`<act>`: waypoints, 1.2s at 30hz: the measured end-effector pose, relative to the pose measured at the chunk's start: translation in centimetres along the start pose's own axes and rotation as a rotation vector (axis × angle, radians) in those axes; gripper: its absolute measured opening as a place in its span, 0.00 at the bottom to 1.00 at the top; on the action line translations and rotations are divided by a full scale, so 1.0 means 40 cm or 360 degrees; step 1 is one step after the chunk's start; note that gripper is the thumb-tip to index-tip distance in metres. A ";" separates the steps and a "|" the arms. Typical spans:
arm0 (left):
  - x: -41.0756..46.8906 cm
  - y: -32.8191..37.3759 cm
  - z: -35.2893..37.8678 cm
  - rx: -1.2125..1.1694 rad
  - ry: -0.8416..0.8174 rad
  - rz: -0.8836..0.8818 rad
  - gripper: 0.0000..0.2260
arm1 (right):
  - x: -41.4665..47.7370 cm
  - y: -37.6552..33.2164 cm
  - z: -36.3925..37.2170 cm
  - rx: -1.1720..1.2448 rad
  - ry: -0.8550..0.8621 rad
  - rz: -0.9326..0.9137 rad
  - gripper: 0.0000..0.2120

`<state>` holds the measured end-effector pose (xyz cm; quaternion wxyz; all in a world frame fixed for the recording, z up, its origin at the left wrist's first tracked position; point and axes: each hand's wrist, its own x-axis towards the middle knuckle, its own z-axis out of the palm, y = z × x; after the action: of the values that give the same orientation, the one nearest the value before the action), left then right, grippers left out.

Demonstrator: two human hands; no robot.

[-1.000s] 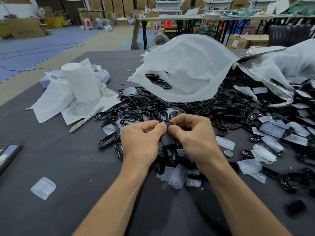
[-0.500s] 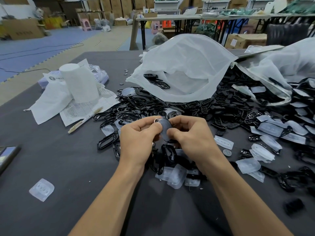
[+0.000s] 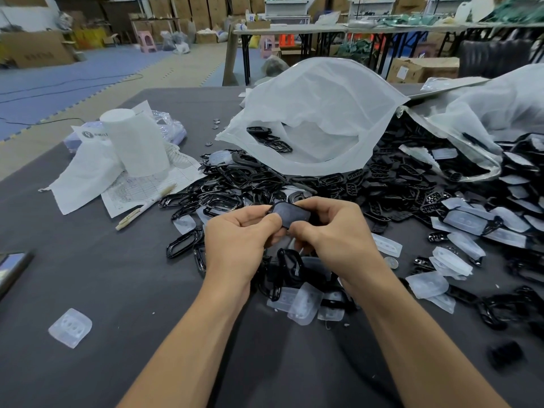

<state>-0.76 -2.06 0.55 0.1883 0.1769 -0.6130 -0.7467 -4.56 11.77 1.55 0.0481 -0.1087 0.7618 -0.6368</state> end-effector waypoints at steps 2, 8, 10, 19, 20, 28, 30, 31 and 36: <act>0.003 0.000 -0.006 0.0038 -0.0004 -0.0009 0.07 | 0.005 0.003 -0.003 0.0077 0.0024 0.0048 0.14; 0.007 0.013 -0.018 0.0091 -0.0072 -0.0048 0.07 | 0.006 0.000 -0.013 0.0323 -0.0096 0.0143 0.16; 0.004 0.019 -0.016 0.0033 -0.0066 -0.0080 0.07 | 0.007 -0.003 -0.016 0.0393 -0.0099 0.0136 0.17; 0.005 0.004 -0.010 0.0196 -0.0138 -0.0018 0.05 | 0.013 0.011 -0.013 0.0200 0.0099 -0.0006 0.17; 0.005 0.004 -0.012 0.0209 -0.0137 0.0006 0.05 | 0.014 0.012 -0.015 0.0185 0.0094 -0.0010 0.16; -0.002 0.010 -0.010 0.0241 -0.0127 0.0079 0.10 | 0.013 0.012 -0.011 0.0036 -0.0012 -0.0015 0.14; -0.002 0.012 -0.007 0.0217 -0.0097 0.0080 0.10 | 0.010 0.009 -0.009 0.0052 -0.0016 -0.0049 0.11; -0.003 0.012 -0.005 0.0214 -0.0084 0.0086 0.11 | 0.007 0.008 -0.008 0.0053 -0.0015 -0.0076 0.09; -0.004 0.009 -0.001 0.0221 -0.0036 0.0147 0.16 | 0.004 0.005 -0.004 0.0086 0.0008 -0.0112 0.11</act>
<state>-0.57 -2.08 0.91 0.2027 0.1526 -0.6730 -0.6948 -4.76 11.91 1.39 0.0266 -0.1325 0.7401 -0.6588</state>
